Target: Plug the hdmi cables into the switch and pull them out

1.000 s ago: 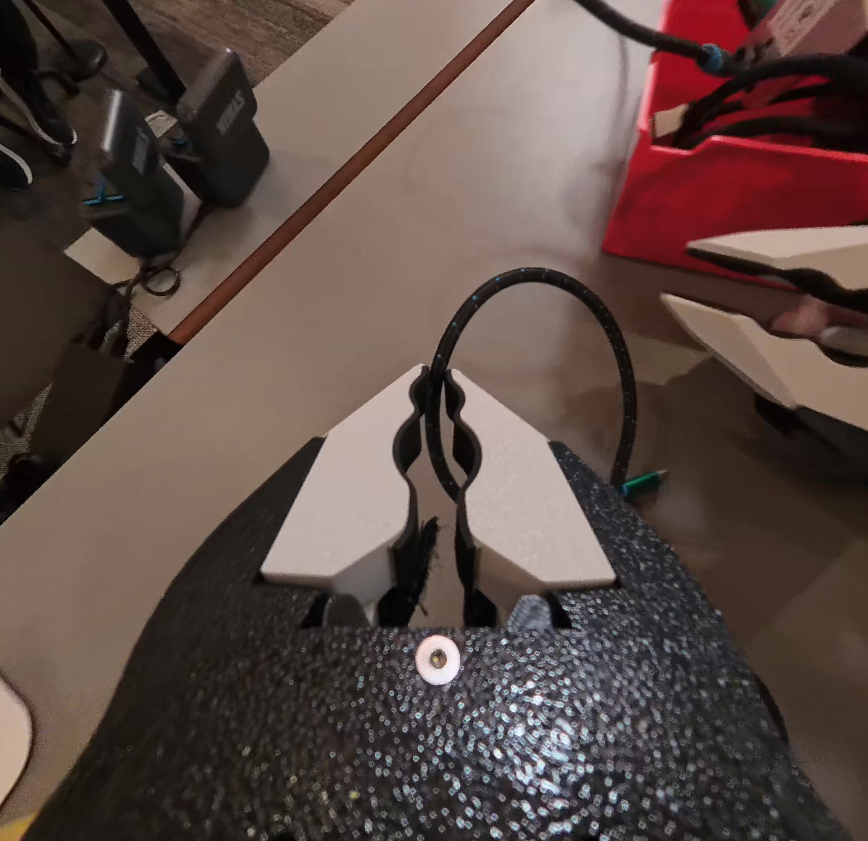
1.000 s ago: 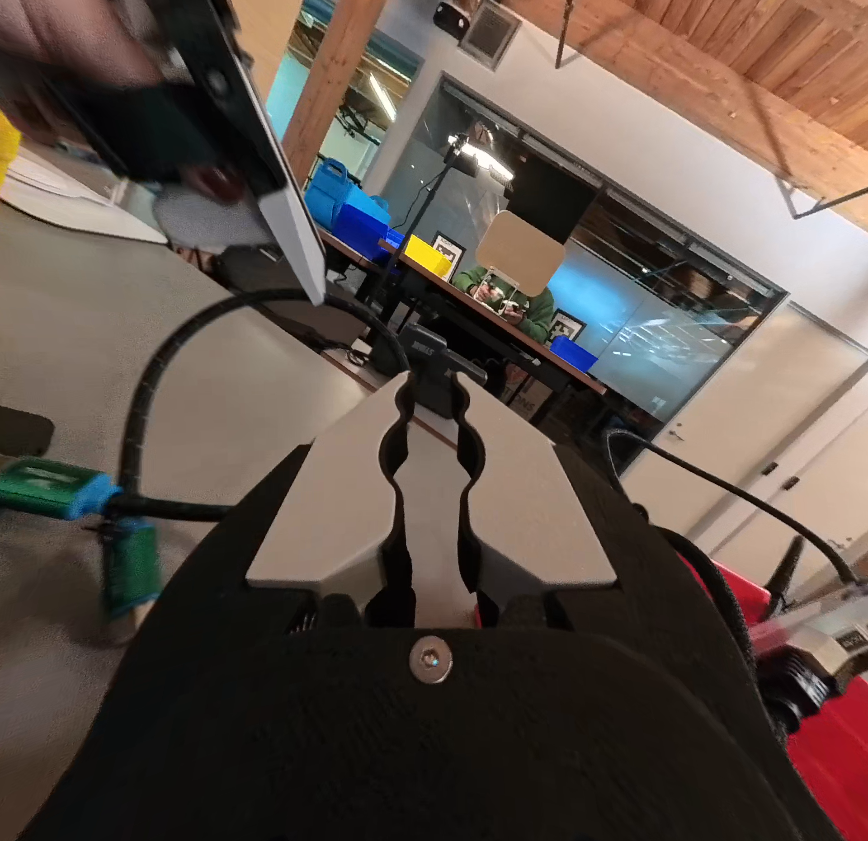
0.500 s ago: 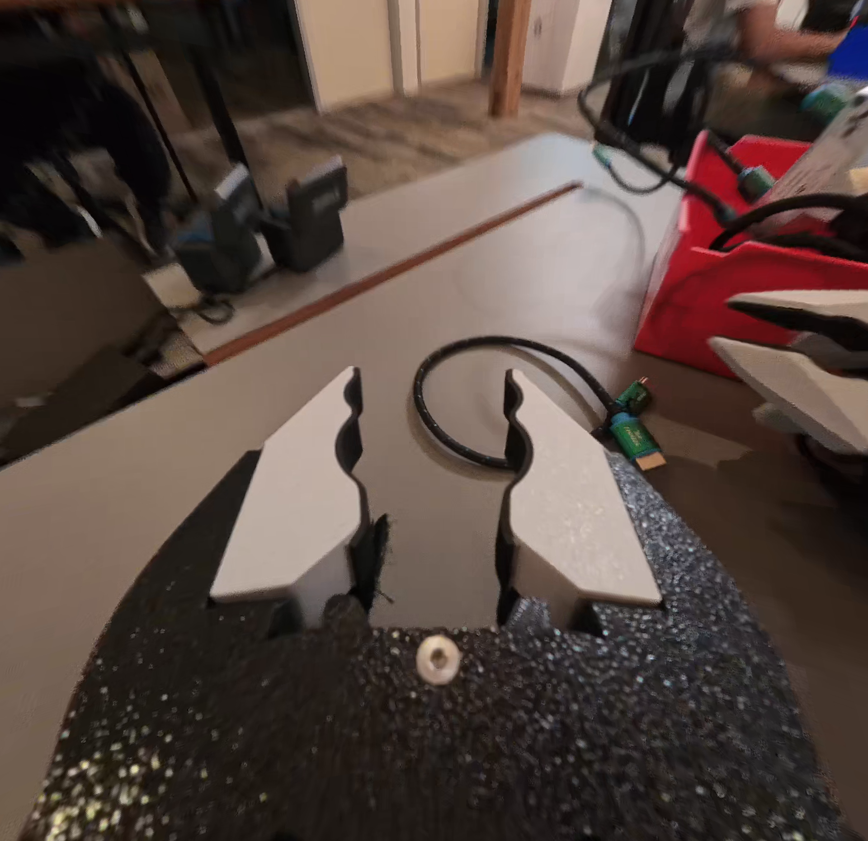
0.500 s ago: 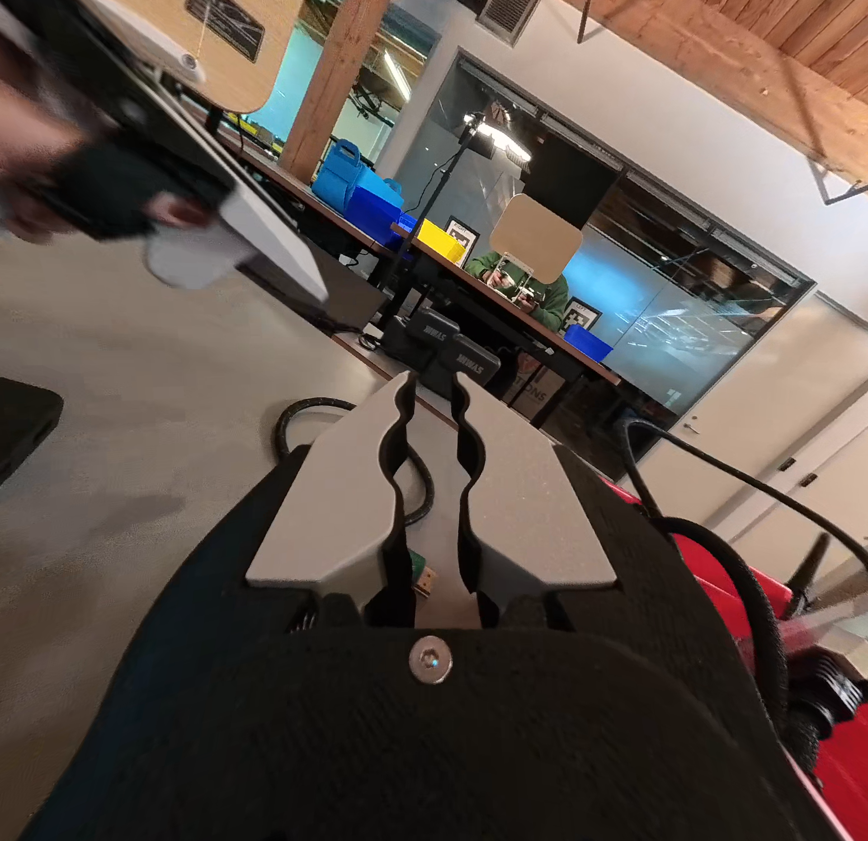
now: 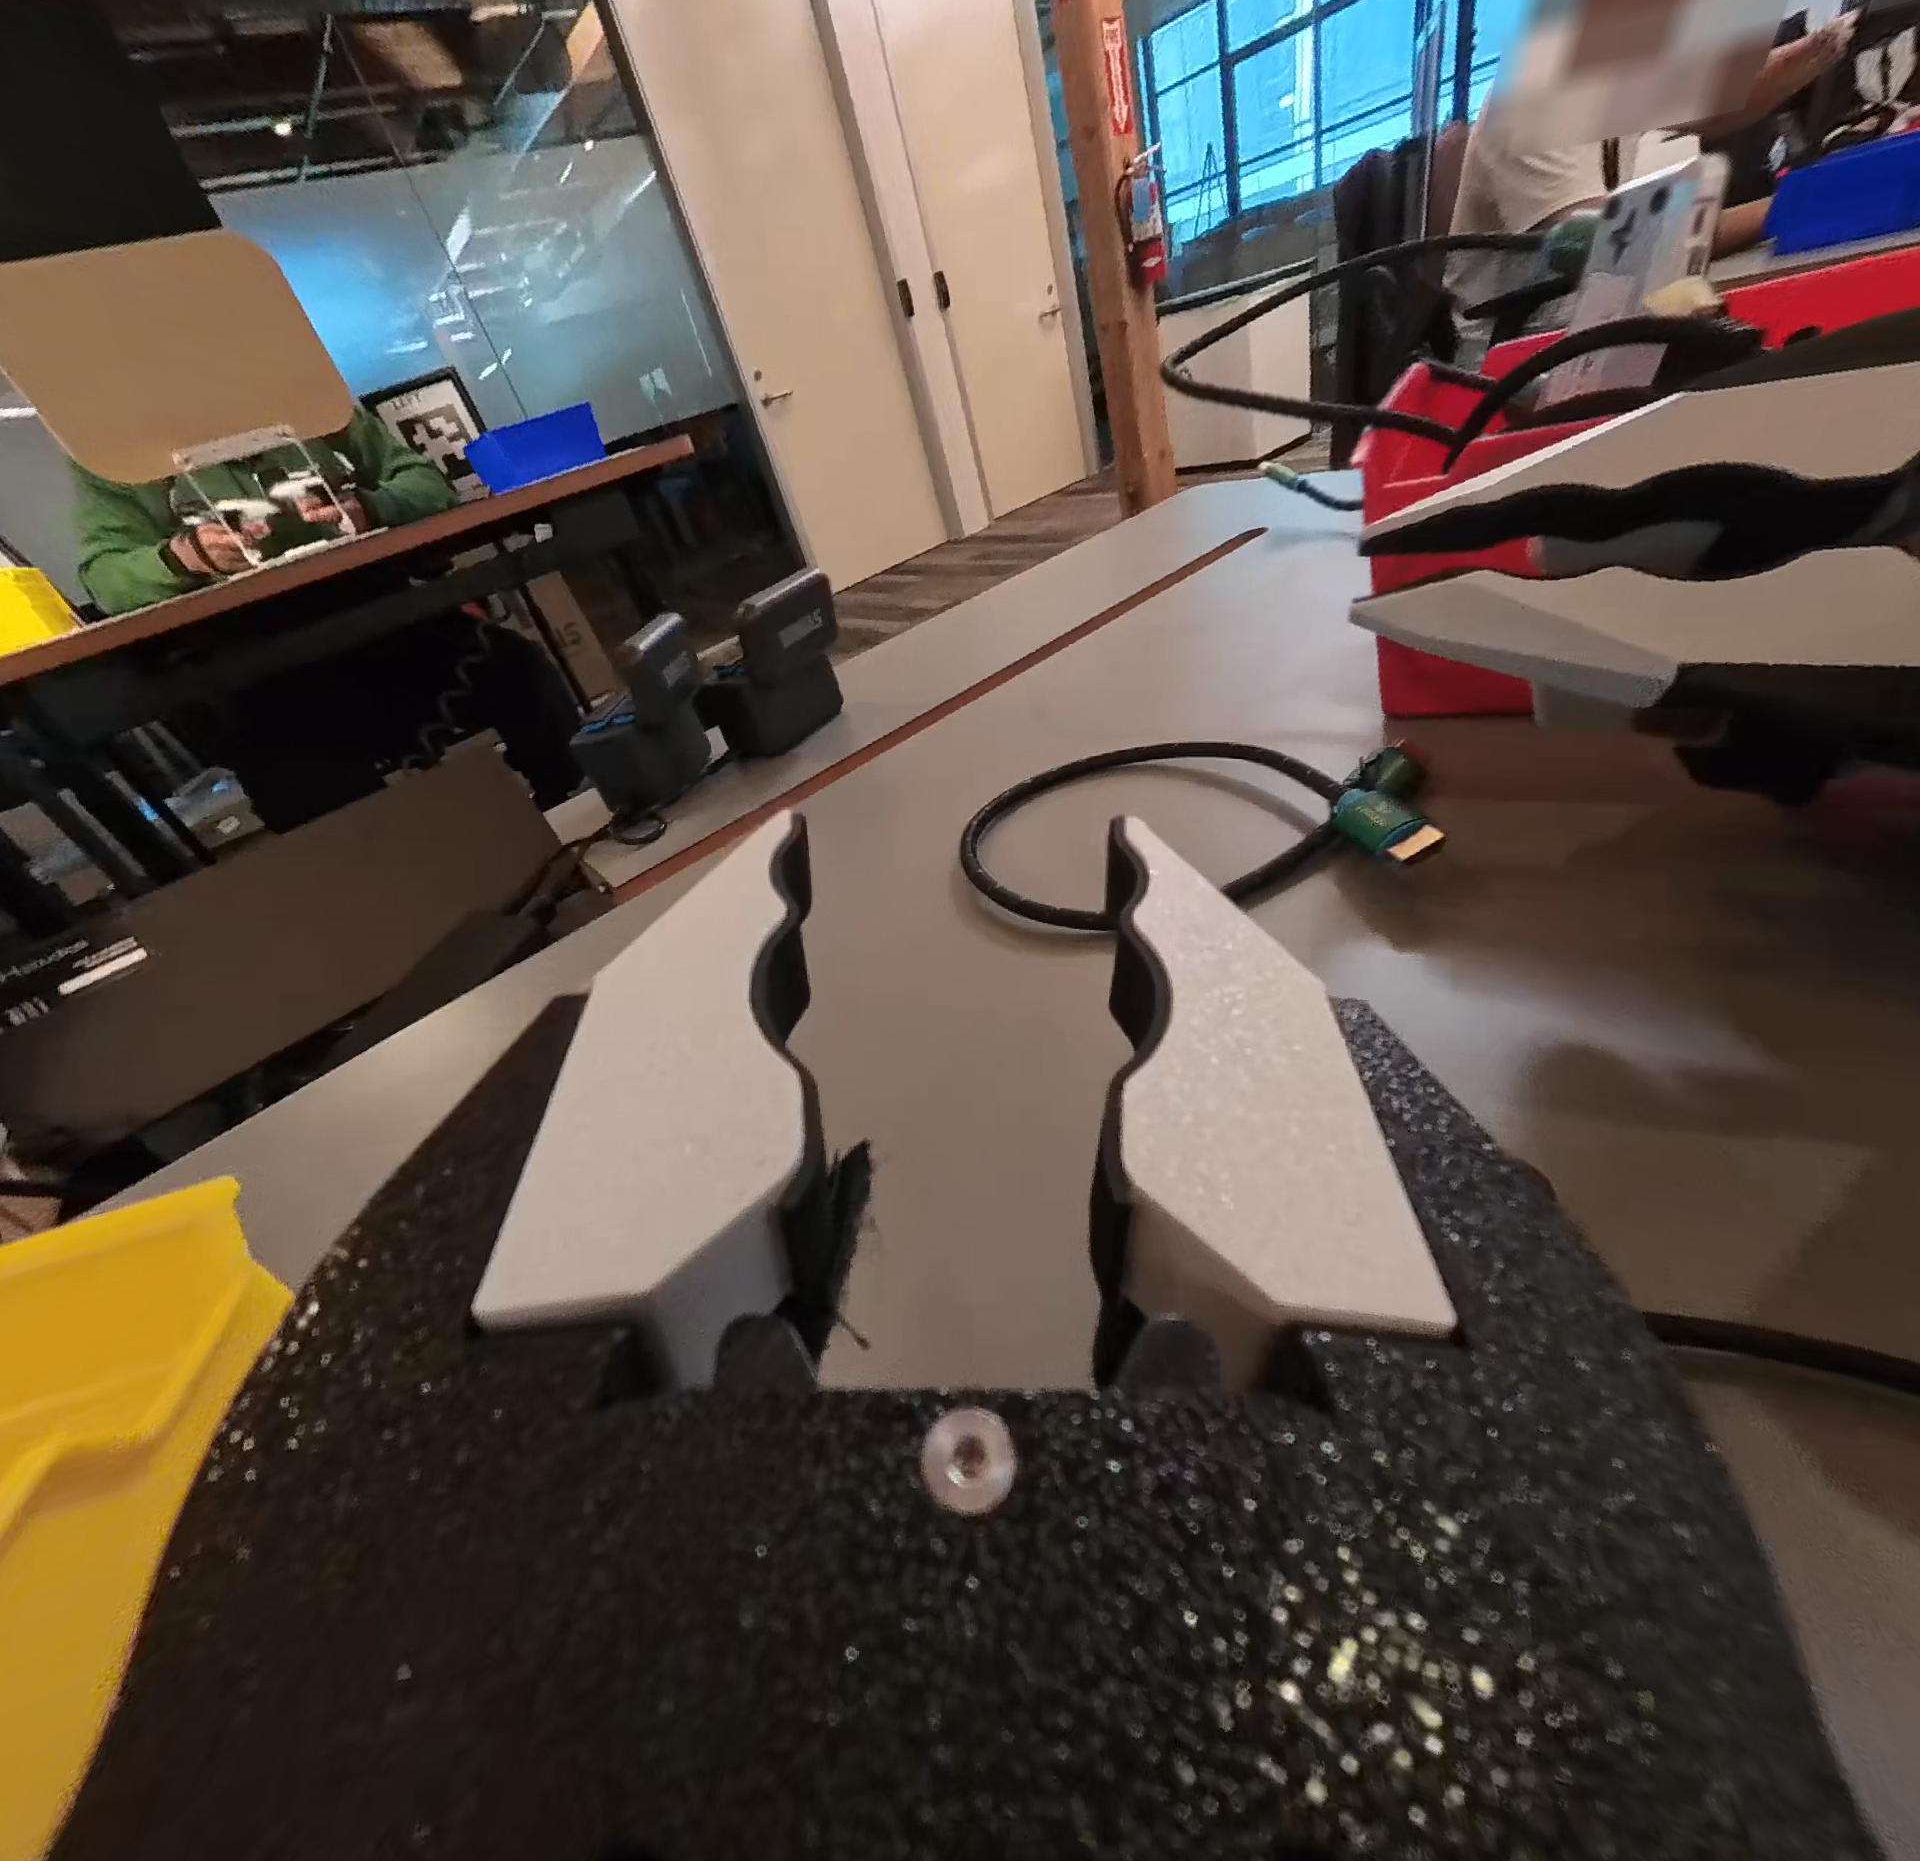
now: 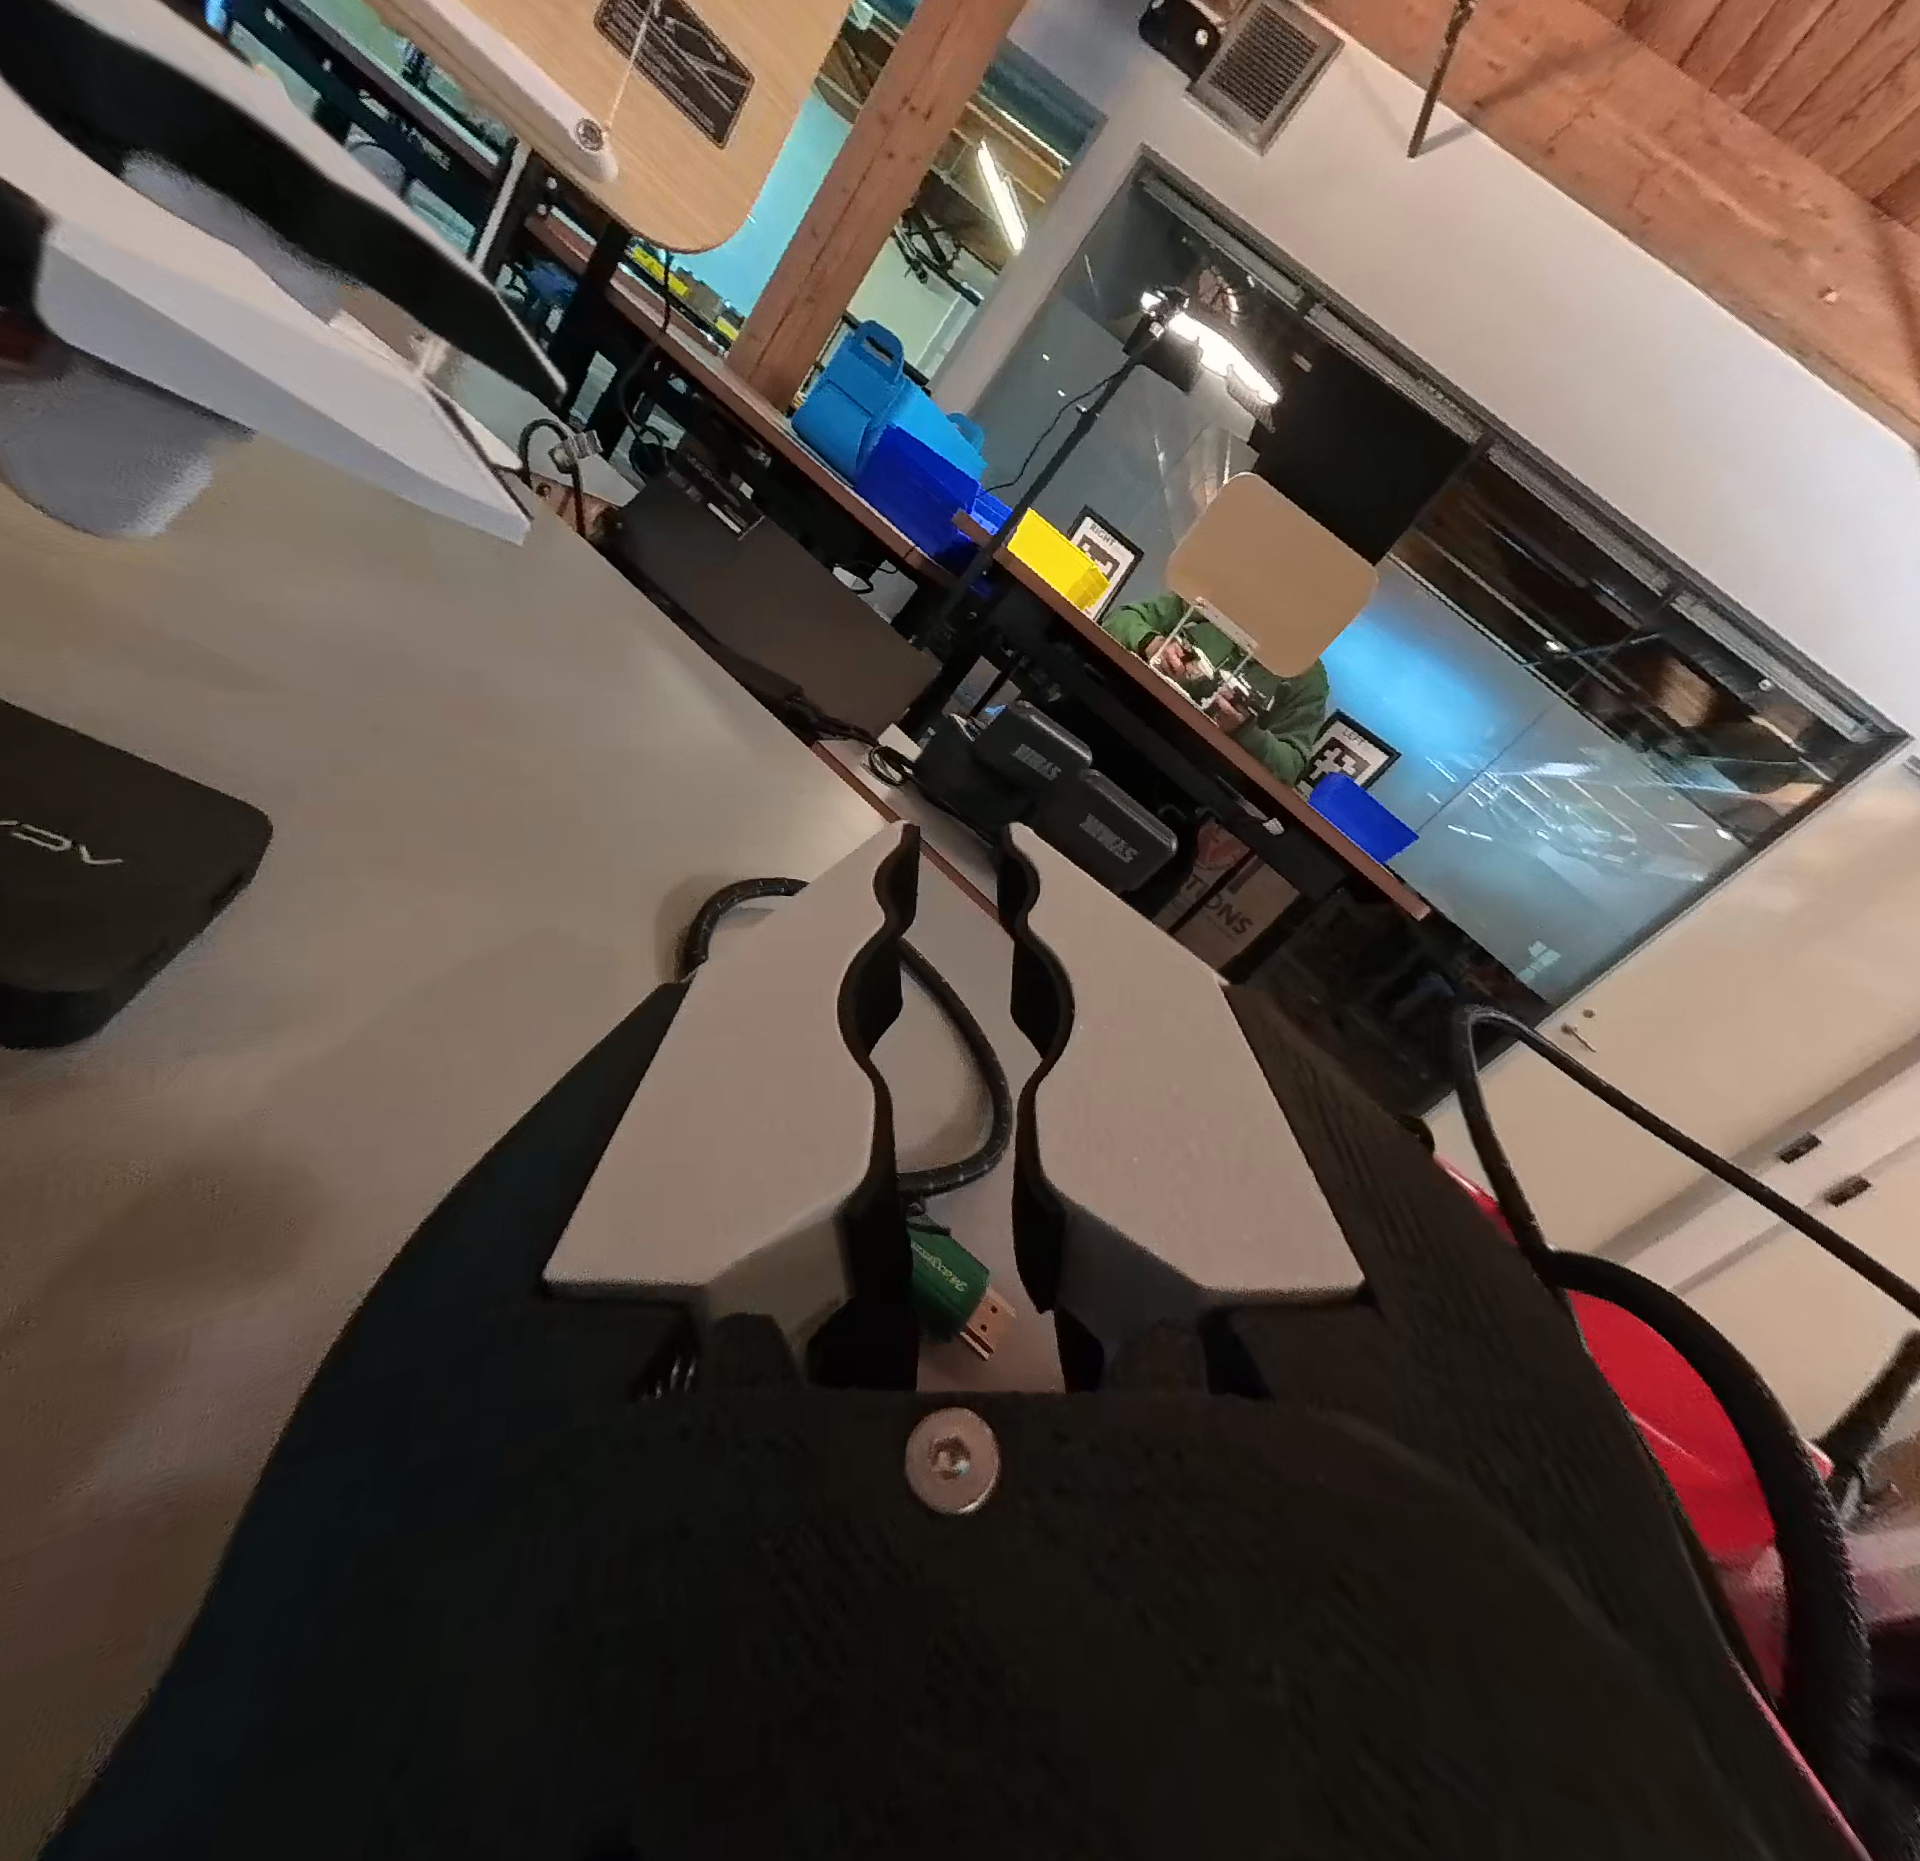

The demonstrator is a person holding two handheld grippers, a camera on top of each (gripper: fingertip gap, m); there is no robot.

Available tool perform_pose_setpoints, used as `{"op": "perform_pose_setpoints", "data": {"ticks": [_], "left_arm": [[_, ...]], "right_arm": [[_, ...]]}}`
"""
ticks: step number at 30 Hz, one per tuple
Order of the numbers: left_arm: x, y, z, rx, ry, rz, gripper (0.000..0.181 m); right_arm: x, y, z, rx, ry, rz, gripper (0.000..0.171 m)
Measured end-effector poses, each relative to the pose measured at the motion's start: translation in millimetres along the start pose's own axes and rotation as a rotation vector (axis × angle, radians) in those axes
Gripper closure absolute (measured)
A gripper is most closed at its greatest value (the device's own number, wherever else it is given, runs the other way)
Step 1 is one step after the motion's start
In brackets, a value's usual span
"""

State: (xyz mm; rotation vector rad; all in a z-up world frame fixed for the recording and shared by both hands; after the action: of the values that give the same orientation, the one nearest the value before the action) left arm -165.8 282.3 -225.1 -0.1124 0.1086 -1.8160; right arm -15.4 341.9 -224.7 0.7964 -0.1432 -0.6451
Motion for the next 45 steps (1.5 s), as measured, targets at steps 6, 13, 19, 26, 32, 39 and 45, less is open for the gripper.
{"op": "perform_pose_setpoints", "data": {"ticks": [6, 13, 19, 26, 32, 39, 45], "left_arm": [[7, -6, 4, 0.052, 0.044, 0.004, 0.131], [4, -9, 2, 0.074, 0.038, 0.005, 0.133], [3, -10, 1, 0.089, 0.032, -0.003, 0.137], [3, -8, 0, 0.070, 0.025, -0.007, 0.144], [3, -8, -1, 0.065, 0.021, -0.008, 0.146], [1, -8, -3, 0.083, 0.010, -0.013, 0.146], [0, -7, -3, 0.073, 0.008, -0.010, 0.147]], "right_arm": [[-5, -4, 0, -0.007, 0.004, 0.026, 0.158], [-7, -13, 5, 0.033, 0.018, 0.067, 0.158], [-6, -26, 11, 0.071, 0.023, 0.137, 0.157], [6, -87, 24, -0.071, -0.059, 0.647, 0.128], [13, -98, 30, -0.243, -0.119, 0.818, 0.115], [16, -105, 30, -0.353, -0.188, 0.897, 0.114], [8, -129, 30, -0.537, -0.462, 0.893, 0.065]]}}
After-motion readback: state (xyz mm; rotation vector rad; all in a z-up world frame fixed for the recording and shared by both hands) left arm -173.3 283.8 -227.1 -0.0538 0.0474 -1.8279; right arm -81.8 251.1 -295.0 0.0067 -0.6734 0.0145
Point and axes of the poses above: each gripper's, where its closed fingertips meet, x back along the fingers, z out of its top, y = z × x across the jaws, the point moved 4 cm from there along x, back along the fingers, and after that the axes turned 7 degrees about x, right-handed, at the moved point
